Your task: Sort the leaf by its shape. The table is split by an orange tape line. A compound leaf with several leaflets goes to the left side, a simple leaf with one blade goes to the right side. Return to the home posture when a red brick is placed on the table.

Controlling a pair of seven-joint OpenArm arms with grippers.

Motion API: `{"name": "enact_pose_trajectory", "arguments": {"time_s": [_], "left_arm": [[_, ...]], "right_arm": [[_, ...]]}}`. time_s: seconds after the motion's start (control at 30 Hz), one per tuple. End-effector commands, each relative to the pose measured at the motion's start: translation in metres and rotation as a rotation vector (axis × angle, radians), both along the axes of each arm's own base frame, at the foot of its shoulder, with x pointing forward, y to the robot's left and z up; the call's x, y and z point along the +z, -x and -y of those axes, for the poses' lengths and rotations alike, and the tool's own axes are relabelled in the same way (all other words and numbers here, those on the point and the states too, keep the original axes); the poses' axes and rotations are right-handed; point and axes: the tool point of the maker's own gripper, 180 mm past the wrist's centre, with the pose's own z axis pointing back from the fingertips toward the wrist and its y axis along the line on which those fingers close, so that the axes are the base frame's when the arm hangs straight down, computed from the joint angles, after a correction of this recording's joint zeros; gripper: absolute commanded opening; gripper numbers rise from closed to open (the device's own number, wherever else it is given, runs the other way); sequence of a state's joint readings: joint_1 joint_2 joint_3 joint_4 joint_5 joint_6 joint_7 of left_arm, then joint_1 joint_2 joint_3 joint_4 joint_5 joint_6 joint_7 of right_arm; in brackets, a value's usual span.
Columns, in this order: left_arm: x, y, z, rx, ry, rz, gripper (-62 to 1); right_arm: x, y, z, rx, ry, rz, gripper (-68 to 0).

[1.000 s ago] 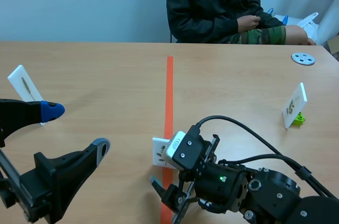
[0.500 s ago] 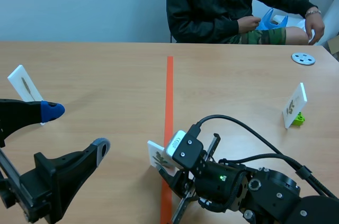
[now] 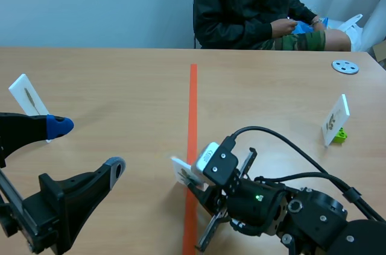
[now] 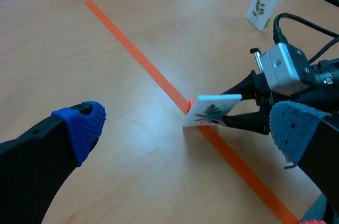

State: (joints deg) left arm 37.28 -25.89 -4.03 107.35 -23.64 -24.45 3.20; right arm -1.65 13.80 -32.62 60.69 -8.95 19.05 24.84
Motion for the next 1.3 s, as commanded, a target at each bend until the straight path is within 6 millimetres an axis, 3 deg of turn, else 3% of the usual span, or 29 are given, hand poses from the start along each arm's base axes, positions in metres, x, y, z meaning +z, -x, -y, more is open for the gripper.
{"name": "enact_pose_trajectory", "arguments": {"time_s": [0.0, 0.17, 0.43, 0.97, 1.1, 1.27], "left_arm": [[0.007, -0.002, 0.001, 0.001, 0.022, 0.021, 1.4], [0.007, -0.003, 0.001, 0.001, 0.022, 0.022, 1.4], [0.007, -0.003, 0.001, 0.002, 0.022, 0.022, 1.4], [0.007, -0.003, 0.001, 0.001, 0.022, 0.022, 1.4], [0.007, -0.003, 0.001, 0.002, 0.021, 0.022, 1.4], [0.007, -0.003, 0.001, 0.002, 0.021, 0.022, 1.4]], "right_arm": [[0.019, -0.015, 0.005, -0.026, -0.03, 0.055, -65.5], [0.033, -0.026, 0.021, -0.081, -0.073, 0.057, -65.5], [0.054, -0.03, 0.065, -0.233, -0.191, 0.03, -65.5], [0.06, -0.027, 0.197, -0.612, -0.255, -0.029, -65.5], [0.062, -0.028, 0.218, -0.676, -0.25, -0.023, -65.5], [0.058, -0.034, 0.229, -0.722, -0.211, -0.027, -65.5]]}}
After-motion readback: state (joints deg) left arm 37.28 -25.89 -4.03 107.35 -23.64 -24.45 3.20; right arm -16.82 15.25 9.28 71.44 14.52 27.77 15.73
